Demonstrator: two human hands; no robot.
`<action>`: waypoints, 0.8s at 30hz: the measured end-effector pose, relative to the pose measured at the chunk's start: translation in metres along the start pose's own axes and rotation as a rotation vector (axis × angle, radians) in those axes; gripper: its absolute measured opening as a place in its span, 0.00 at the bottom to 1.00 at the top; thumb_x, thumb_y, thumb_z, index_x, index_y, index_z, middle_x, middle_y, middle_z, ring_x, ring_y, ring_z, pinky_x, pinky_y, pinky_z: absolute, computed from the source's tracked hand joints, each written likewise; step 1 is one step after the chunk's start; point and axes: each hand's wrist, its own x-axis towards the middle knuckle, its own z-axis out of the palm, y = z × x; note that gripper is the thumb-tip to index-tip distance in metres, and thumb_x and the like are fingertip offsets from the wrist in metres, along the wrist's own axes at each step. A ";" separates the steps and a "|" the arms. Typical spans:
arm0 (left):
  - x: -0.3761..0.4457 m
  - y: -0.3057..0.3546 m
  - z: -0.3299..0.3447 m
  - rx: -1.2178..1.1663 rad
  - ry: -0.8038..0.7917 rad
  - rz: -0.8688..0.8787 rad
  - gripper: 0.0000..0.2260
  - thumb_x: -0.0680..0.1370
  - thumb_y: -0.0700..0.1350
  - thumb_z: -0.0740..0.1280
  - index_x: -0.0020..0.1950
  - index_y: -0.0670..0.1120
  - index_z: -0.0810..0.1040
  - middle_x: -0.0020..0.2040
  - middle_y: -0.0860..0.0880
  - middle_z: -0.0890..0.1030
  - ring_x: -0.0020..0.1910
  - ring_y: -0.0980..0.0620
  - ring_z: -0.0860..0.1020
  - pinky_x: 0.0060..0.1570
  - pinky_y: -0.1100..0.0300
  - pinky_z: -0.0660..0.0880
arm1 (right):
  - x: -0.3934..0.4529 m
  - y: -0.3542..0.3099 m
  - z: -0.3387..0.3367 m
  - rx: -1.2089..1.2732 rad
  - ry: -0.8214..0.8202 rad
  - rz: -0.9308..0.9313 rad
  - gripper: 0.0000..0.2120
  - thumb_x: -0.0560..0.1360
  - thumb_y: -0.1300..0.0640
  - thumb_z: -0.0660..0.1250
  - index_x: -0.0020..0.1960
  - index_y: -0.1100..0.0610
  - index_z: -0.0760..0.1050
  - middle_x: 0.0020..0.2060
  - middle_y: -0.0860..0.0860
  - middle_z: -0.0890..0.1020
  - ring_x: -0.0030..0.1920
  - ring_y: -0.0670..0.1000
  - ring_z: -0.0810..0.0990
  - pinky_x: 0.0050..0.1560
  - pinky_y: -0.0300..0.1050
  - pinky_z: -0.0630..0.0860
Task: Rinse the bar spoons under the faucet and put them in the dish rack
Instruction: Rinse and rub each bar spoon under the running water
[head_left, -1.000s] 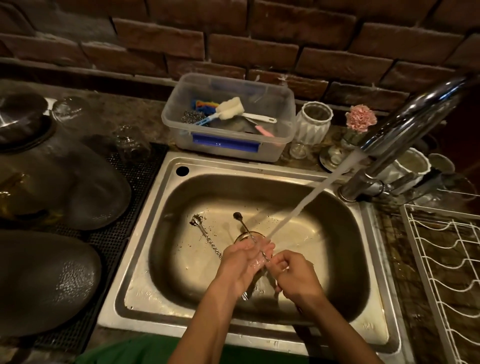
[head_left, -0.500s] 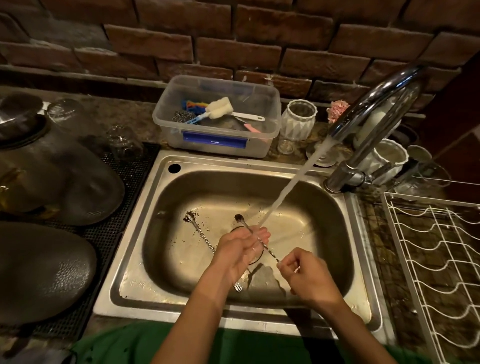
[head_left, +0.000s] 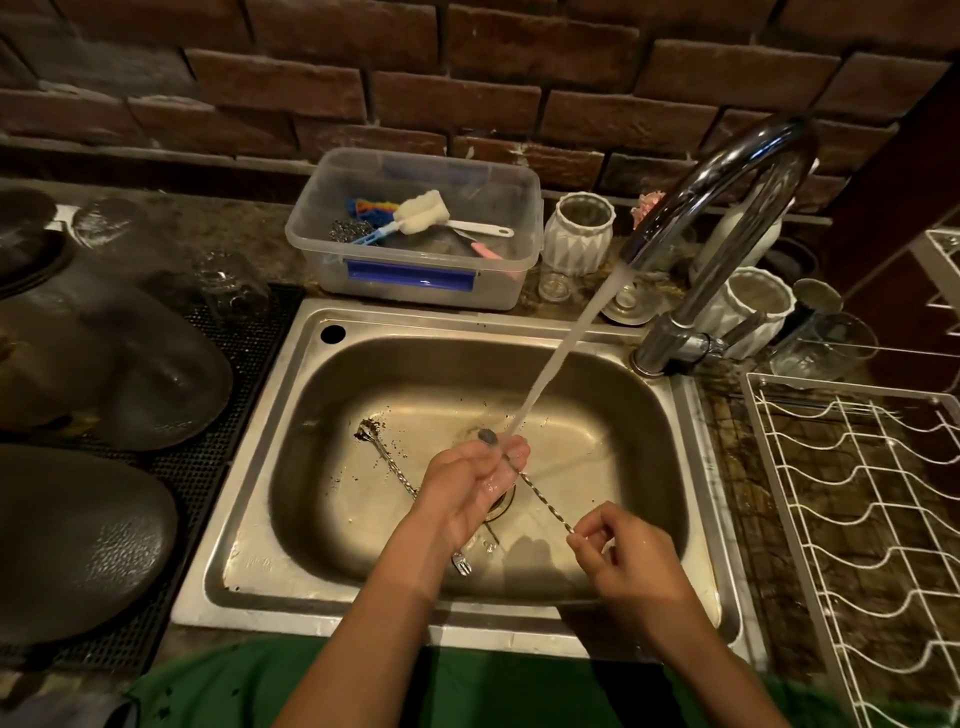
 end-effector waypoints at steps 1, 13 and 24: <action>0.001 -0.001 0.000 -0.010 0.003 -0.008 0.09 0.80 0.27 0.57 0.58 0.28 0.74 0.55 0.31 0.81 0.54 0.39 0.80 0.53 0.53 0.81 | -0.002 0.001 -0.002 0.017 0.000 0.003 0.04 0.77 0.55 0.69 0.43 0.51 0.79 0.36 0.45 0.80 0.35 0.42 0.75 0.37 0.38 0.71; 0.012 -0.012 -0.003 0.026 0.093 0.026 0.12 0.75 0.30 0.69 0.58 0.32 0.80 0.47 0.38 0.86 0.45 0.47 0.86 0.49 0.59 0.83 | -0.015 0.000 -0.005 0.353 -0.150 0.171 0.14 0.81 0.55 0.63 0.40 0.56 0.82 0.23 0.53 0.80 0.27 0.49 0.80 0.36 0.36 0.76; 0.007 -0.001 -0.012 -0.025 0.173 0.088 0.11 0.77 0.30 0.66 0.59 0.30 0.78 0.54 0.31 0.82 0.43 0.42 0.84 0.44 0.56 0.84 | -0.021 0.001 -0.002 0.493 -0.339 0.176 0.13 0.81 0.57 0.62 0.41 0.54 0.82 0.23 0.51 0.79 0.30 0.56 0.81 0.46 0.56 0.83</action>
